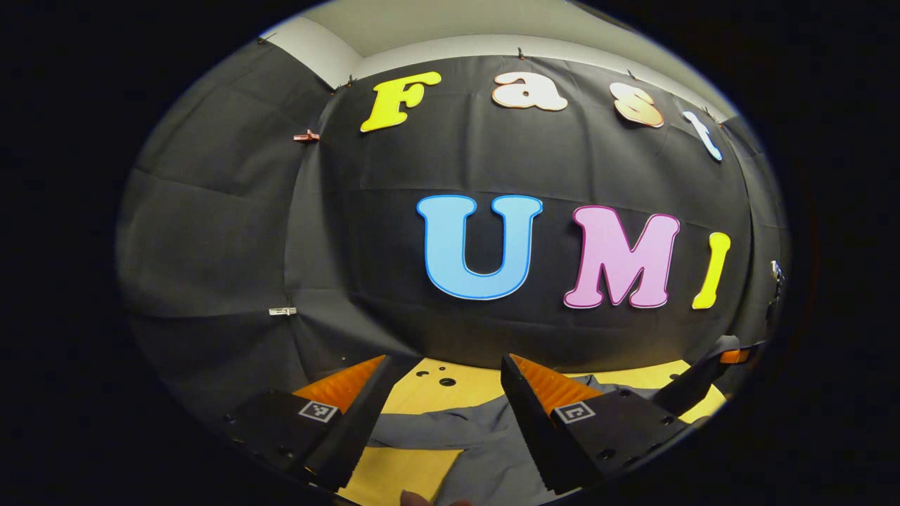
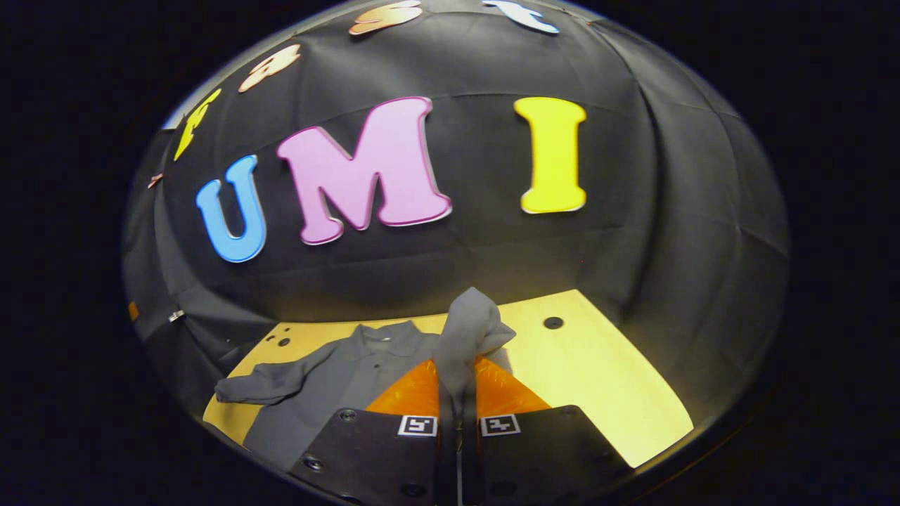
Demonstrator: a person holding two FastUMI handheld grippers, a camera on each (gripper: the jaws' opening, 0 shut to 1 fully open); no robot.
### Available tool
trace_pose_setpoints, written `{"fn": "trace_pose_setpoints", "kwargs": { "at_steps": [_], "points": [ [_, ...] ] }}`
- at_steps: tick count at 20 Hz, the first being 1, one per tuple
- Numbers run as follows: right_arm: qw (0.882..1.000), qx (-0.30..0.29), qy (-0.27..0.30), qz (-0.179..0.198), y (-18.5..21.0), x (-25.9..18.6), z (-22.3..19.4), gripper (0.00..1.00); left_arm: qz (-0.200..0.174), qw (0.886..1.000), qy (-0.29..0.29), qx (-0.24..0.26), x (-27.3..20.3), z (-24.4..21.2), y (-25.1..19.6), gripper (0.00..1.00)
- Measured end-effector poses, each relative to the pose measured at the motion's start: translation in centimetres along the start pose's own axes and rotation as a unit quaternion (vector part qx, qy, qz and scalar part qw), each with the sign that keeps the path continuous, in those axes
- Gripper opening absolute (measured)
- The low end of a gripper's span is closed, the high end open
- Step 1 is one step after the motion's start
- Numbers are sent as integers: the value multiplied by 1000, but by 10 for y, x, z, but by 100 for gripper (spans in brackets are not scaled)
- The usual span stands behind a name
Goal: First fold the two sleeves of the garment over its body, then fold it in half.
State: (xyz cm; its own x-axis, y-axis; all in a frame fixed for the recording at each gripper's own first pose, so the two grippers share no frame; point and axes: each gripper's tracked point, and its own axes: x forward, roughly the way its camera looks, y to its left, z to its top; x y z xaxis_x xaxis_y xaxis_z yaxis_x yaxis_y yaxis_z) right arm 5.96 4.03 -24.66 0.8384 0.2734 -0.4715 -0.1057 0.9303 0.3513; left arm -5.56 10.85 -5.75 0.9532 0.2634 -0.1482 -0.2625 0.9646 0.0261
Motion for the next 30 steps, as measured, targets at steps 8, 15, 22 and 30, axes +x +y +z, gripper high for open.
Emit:
{"fn": "trace_pose_setpoints", "kwargs": {
  "at_steps": [8,15,22,30],
  "points": [
    [993,-48,46,101,122,48,-49,8,25,1000,13,2,-1,-10,36,96],
    [976,-103,128,144,189,92,-137,8,39,999,25,5,11,-24,57,96],
    [954,-122,224,157,229,112,-223,12,61,997,44,4,35,-50,83,96],
    [927,-122,301,189,252,116,-279,23,70,996,57,9,55,-58,95,96]
  ]
}}
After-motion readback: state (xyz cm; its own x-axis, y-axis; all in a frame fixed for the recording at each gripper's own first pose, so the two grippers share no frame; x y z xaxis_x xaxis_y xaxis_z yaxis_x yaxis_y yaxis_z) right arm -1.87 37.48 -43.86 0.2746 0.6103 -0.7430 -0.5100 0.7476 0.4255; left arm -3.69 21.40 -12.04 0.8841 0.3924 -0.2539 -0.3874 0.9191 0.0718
